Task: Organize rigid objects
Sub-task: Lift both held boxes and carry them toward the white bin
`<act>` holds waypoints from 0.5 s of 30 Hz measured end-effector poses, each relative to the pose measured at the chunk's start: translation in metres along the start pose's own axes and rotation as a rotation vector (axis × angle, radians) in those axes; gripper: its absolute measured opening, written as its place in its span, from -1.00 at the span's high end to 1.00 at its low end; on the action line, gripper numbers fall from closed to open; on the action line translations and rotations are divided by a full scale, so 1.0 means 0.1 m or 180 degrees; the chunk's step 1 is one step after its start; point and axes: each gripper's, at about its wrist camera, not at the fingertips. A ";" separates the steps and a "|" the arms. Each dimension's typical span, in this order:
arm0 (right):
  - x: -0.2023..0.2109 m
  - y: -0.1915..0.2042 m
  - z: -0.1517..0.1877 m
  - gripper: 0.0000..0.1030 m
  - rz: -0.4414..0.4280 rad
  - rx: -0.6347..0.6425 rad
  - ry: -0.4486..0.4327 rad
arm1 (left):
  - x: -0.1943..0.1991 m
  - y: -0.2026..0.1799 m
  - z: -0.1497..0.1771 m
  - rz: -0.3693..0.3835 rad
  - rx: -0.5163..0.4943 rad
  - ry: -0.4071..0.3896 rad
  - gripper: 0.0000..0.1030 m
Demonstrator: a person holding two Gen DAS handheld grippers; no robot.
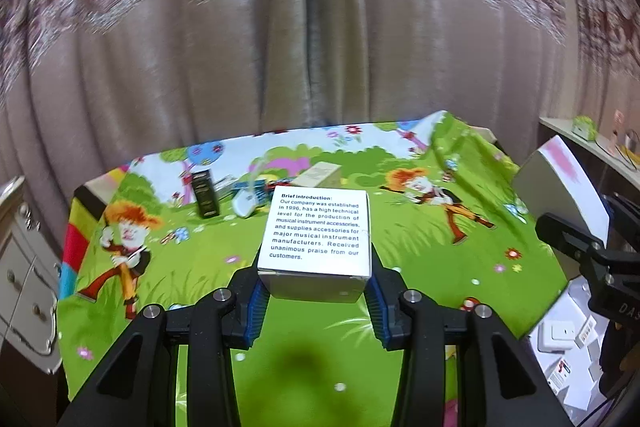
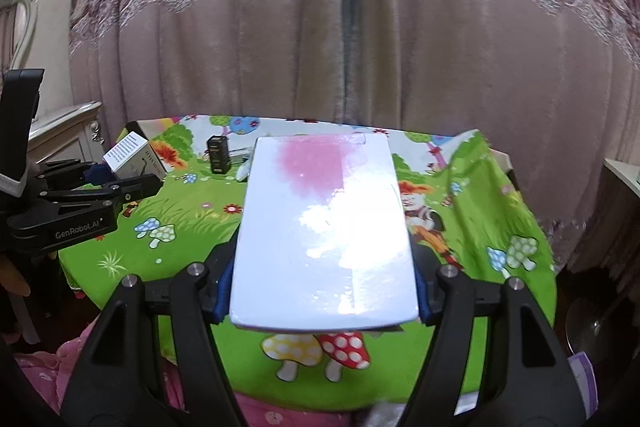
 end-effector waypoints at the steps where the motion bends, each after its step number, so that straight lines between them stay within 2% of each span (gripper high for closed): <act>1: 0.03 -0.04 0.00 -0.35 0.0023 -0.0017 -0.0001 | 0.00 -0.05 -0.01 0.0027 -0.0026 -0.0003 0.16; 10: 0.34 -0.43 0.09 -0.35 0.0276 -0.0157 -0.0063 | 0.02 -0.59 -0.13 0.0353 -0.0304 -0.0035 0.16; 15: 0.54 -0.62 0.18 -0.35 0.0438 -0.0248 -0.0069 | 0.01 -0.92 -0.20 0.0633 -0.0414 -0.0020 0.16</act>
Point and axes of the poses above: each gripper's, at about its wrist camera, not at the fingertips, and x roughly against the way its jaws point, y to its left, z to its underside, and after that the axes turned 6 degrees about -y, right-handed
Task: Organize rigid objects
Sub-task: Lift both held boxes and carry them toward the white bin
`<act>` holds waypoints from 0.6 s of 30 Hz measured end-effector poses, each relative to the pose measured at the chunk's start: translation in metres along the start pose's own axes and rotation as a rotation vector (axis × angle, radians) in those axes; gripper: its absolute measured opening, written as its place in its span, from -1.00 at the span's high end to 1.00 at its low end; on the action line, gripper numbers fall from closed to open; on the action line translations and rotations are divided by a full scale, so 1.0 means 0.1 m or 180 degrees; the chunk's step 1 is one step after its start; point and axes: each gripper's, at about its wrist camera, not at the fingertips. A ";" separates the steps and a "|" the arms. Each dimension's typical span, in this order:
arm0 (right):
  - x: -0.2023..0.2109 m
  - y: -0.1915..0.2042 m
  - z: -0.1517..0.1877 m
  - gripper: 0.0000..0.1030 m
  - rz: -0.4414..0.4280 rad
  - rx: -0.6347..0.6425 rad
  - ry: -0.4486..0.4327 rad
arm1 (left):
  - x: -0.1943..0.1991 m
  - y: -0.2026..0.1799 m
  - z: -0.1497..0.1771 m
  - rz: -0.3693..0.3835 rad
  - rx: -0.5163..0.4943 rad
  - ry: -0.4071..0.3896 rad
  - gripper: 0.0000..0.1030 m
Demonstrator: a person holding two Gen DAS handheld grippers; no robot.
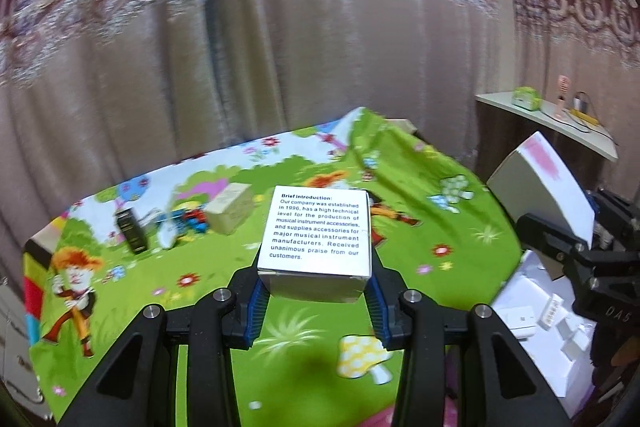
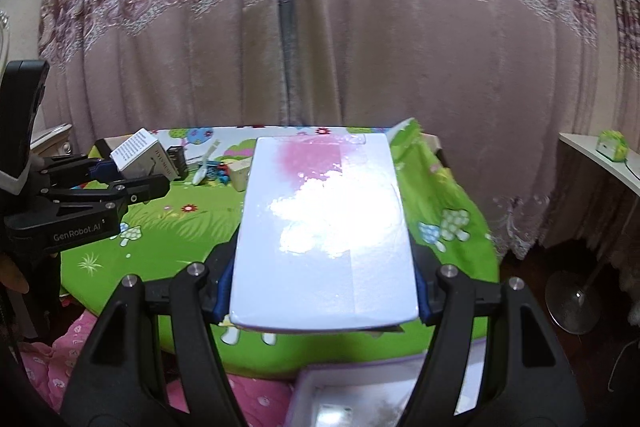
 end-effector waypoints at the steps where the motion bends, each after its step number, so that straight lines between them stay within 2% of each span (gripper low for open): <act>1: 0.03 -0.04 0.01 -0.35 0.0029 -0.0013 -0.0004 | -0.02 -0.07 -0.02 0.0064 -0.0022 0.0007 0.16; 10: 0.26 -0.39 0.17 -0.35 0.0305 -0.0130 0.0093 | -0.12 -0.68 -0.02 0.0475 -0.0287 0.0124 0.16; 18: 0.44 -0.73 0.40 -0.36 0.0727 -0.0142 0.0521 | -0.42 -1.35 0.22 0.1002 -0.0511 0.0547 0.16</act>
Point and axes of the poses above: each gripper's, at about its wrist camera, not at the fingertips, and x roughly against the way its jaws point, y to its left, z to its underside, and after that the axes turned 6 degrees about -y, right-handed
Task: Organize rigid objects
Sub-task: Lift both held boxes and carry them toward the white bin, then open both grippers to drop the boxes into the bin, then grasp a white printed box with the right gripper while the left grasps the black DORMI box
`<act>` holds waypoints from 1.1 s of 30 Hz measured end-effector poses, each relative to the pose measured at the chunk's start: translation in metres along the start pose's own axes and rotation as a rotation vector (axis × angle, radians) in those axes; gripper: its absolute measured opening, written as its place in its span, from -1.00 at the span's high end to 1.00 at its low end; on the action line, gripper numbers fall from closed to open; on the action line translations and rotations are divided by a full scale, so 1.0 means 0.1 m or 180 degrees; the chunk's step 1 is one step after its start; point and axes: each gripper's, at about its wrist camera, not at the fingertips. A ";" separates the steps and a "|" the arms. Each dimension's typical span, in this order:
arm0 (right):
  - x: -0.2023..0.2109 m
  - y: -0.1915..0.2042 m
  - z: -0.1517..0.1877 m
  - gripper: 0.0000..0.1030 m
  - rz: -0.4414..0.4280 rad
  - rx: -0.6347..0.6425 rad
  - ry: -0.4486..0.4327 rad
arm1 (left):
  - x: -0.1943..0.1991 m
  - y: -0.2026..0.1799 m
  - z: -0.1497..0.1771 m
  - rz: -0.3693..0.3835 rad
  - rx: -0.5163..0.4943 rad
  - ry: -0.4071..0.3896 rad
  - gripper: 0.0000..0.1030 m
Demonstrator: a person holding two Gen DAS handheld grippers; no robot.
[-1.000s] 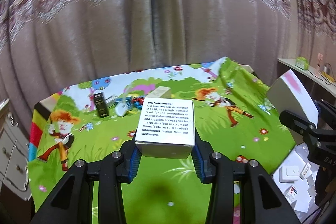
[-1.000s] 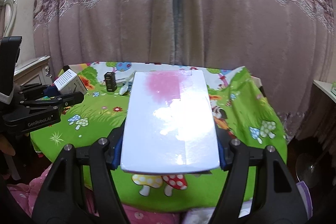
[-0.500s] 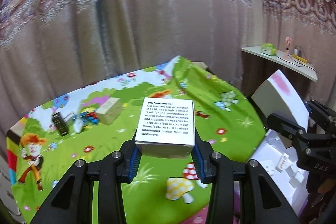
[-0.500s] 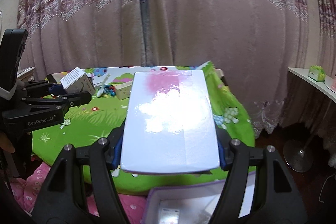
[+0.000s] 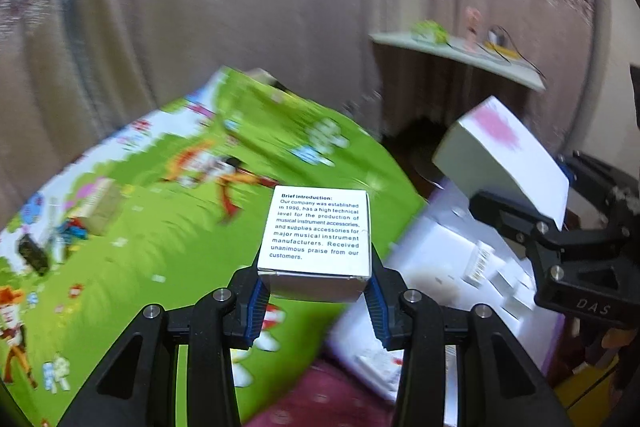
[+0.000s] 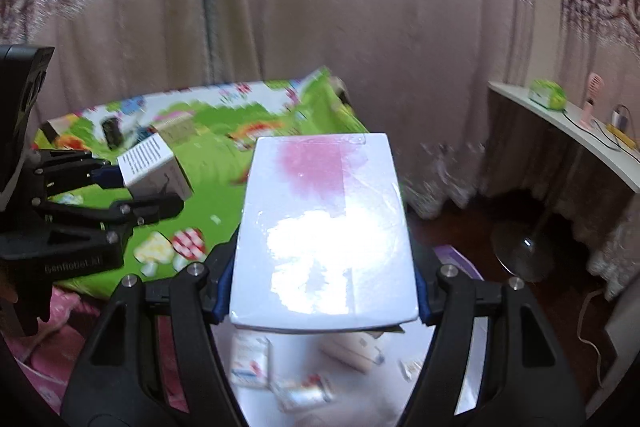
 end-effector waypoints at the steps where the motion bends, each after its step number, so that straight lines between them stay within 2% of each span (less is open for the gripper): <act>1: 0.01 -0.04 0.03 -0.36 0.0038 -0.0001 0.0047 | -0.06 -0.09 0.02 0.0096 -0.0036 0.0043 0.16; 5: 0.04 -0.23 0.24 -0.36 0.0282 0.0039 0.0344 | -0.20 -0.40 0.10 0.0437 -0.0200 0.0103 0.16; 7: 0.05 -0.35 0.36 -0.36 0.0389 0.0002 0.0498 | -0.25 -0.52 0.16 0.0711 -0.0226 0.0124 0.14; 8: 0.04 -0.39 0.40 -0.37 0.0425 -0.0026 0.0562 | -0.28 -0.54 0.19 0.0890 -0.0197 0.0171 0.11; 9: 0.02 -0.44 0.44 -0.44 0.0454 -0.0060 0.0650 | -0.31 -0.54 0.21 0.0995 -0.0174 0.0222 -0.05; 10: -0.01 -0.48 0.49 -0.49 0.0508 -0.0116 0.0781 | -0.32 -0.52 0.23 0.1043 -0.0146 0.0257 -0.17; 11: -0.03 -0.50 0.51 -0.59 0.0549 -0.0160 0.0840 | -0.32 -0.49 0.27 0.1055 -0.0114 0.0247 -0.21; 14: -0.12 -0.47 0.46 -0.61 0.0480 -0.0318 0.0850 | -0.29 -0.24 0.35 0.0948 -0.0016 0.0163 -0.29; 19: -0.43 0.10 0.17 -0.64 0.0123 -0.0134 0.0752 | -0.25 0.69 0.53 0.0212 0.0405 0.0032 -0.33; 21: -0.66 0.48 0.06 -0.66 -0.0154 0.0033 0.0737 | -0.23 1.22 0.69 -0.0248 0.0640 0.0037 -0.34; 24: -1.09 1.01 -0.08 -0.66 -0.0525 0.0253 0.0786 | -0.13 1.92 0.97 -0.0917 0.0825 0.0070 -0.34; 26: -1.38 1.37 -0.17 -0.66 -0.0772 0.0322 0.0824 | -0.04 2.36 1.14 -0.1267 0.0935 0.0083 -0.34; 27: -1.55 1.55 -0.23 -0.66 -0.0906 0.0323 0.0852 | 0.04 2.64 1.25 -0.1515 0.1012 0.0094 -0.34; 29: -1.89 1.88 -0.34 -0.66 -0.1102 0.0280 0.0907 | 0.14 3.07 1.41 -0.1854 0.1162 0.0125 -0.39; 30: -2.07 2.02 -0.41 -0.66 -0.1169 0.0237 0.0937 | 0.17 3.25 1.48 -0.1972 0.1247 0.0148 -0.46; 33: -2.65 2.42 -0.67 -0.66 -0.1235 -0.0117 0.0999 | 0.28 3.77 1.74 -0.2296 0.1603 0.0272 -0.48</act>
Point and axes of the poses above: each gripper's, at about its wrist camera, not at the fingertips, and x roughly against the way its jaws point, y to its left, z to its underside, and after that the axes turned 6 degrees about -y, right-handed
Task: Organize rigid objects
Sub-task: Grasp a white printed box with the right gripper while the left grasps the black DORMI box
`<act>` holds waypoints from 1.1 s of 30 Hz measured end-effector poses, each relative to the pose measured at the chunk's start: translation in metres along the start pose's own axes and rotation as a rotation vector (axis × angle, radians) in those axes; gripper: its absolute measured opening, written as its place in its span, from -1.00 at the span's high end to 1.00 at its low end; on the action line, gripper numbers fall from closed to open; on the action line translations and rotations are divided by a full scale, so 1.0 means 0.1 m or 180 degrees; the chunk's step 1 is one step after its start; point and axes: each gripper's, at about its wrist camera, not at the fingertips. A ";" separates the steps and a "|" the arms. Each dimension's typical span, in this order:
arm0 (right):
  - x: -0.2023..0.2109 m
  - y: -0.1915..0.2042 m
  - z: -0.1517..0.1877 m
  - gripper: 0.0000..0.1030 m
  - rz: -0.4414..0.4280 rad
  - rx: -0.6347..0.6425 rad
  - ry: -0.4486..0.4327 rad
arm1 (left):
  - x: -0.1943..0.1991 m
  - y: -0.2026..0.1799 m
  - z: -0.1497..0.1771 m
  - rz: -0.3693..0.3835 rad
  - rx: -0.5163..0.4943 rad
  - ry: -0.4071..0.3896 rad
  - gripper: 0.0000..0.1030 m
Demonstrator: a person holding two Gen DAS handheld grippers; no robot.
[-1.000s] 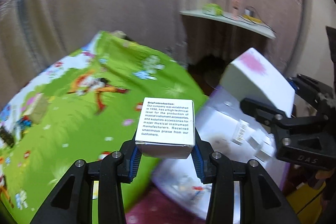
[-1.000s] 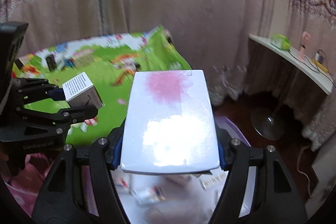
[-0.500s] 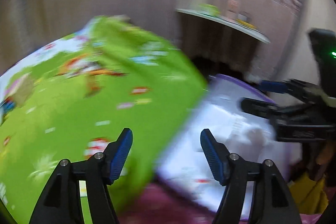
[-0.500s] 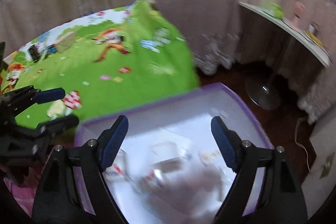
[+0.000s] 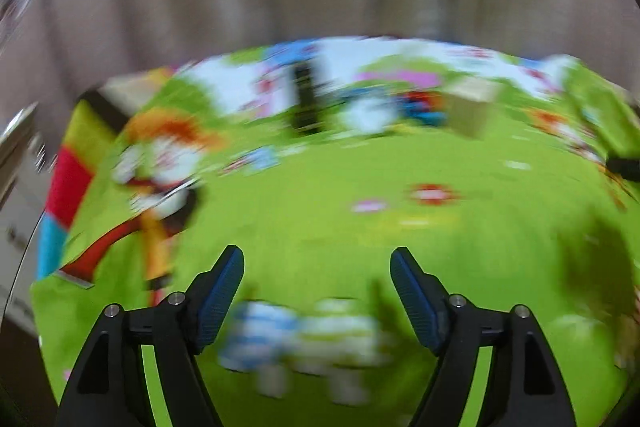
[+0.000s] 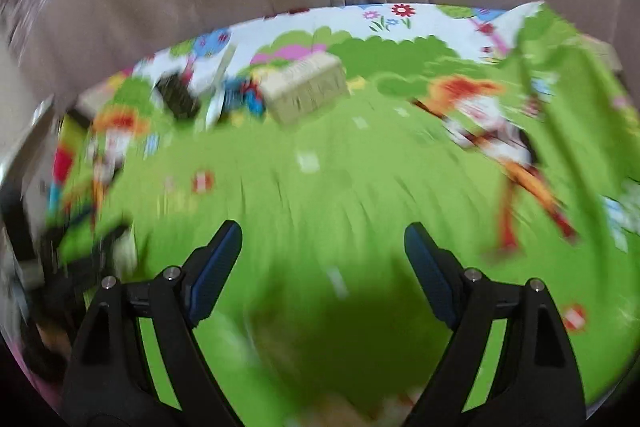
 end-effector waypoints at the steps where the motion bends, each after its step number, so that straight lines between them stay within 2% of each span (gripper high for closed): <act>1: -0.18 0.02 -0.13 -0.66 0.0004 -0.0175 -0.0002 | -0.05 0.13 0.02 -0.0046 0.0102 0.0046 -0.48; 3: -0.50 0.04 -0.38 -0.66 0.0009 -0.0446 -0.0006 | -0.17 0.39 0.09 -0.0101 0.0376 0.0219 -0.49; 5: -0.84 0.11 -0.61 -0.66 0.0075 -0.0701 0.0021 | -0.23 0.59 0.14 0.0031 0.0728 0.0364 -0.49; 7: -1.12 0.18 -0.80 -0.66 0.0097 -0.0945 0.0065 | -0.20 0.71 0.16 0.0098 0.0954 0.0325 -0.55; 10: -1.38 0.24 -1.01 -0.68 0.0285 -0.1178 0.0068 | -0.18 0.69 0.19 0.0072 0.0926 0.0341 -0.63; 12: -1.58 0.27 -1.11 -0.69 0.0648 -0.1280 0.0186 | -0.20 0.64 0.17 0.0051 0.0844 0.0381 -0.69; 13: -1.64 0.28 -1.13 -0.69 0.0710 -0.1287 0.0229 | -0.23 0.62 0.16 0.0046 0.0815 0.0396 -0.74; 15: -1.79 0.35 -1.11 -0.69 0.0912 -0.1116 0.0385 | -0.26 0.59 0.16 0.0026 0.0729 0.0435 -0.80; 16: -1.85 0.41 -1.08 -0.69 0.1000 -0.0908 0.0465 | -0.28 0.57 0.15 0.0020 0.0705 0.0446 -0.83; 18: -1.81 0.45 -1.01 -0.67 0.0906 -0.0690 0.0392 | -0.29 0.54 0.15 0.0010 0.0660 0.0467 -0.85; 19: -1.75 0.46 -0.97 -0.57 0.0860 -0.0550 0.0352 | -0.30 0.54 0.15 0.0017 0.0644 0.0474 -0.88; 20: -1.66 0.46 -0.94 -0.28 0.0757 -0.0409 0.0320 | -0.31 0.54 0.15 0.0029 0.0629 0.0479 -0.90; 21: -1.54 0.45 -0.89 -0.08 0.0684 -0.0269 0.0308 | -0.32 0.53 0.15 0.0040 0.0602 0.0492 -0.93; 24: -1.25 0.45 -0.72 -0.07 0.0487 0.0212 0.0355 | -0.36 0.47 0.13 0.0009 0.0479 0.0554 -0.98; 28: -0.81 0.42 -0.36 -0.07 0.0085 0.0806 0.0507 | -0.47 0.44 0.01 0.0084 0.0461 0.0639 -0.98; 30: -0.61 0.44 -0.12 -0.07 -0.0081 0.1014 0.0586 | -0.61 0.43 -0.16 0.0120 0.0544 0.0625 -0.98; 33: -0.43 0.44 0.12 -0.07 -0.0124 0.1082 0.0548 | -0.79 0.40 -0.59 0.0205 0.0669 0.0439 -0.98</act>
Point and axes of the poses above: each gripper's, at about its wrist camera, not at the fingertips, and x roughly against the way its jaws point, y to its left, z to its underside, and after that the axes turned 6 degrees about -y, right-handed
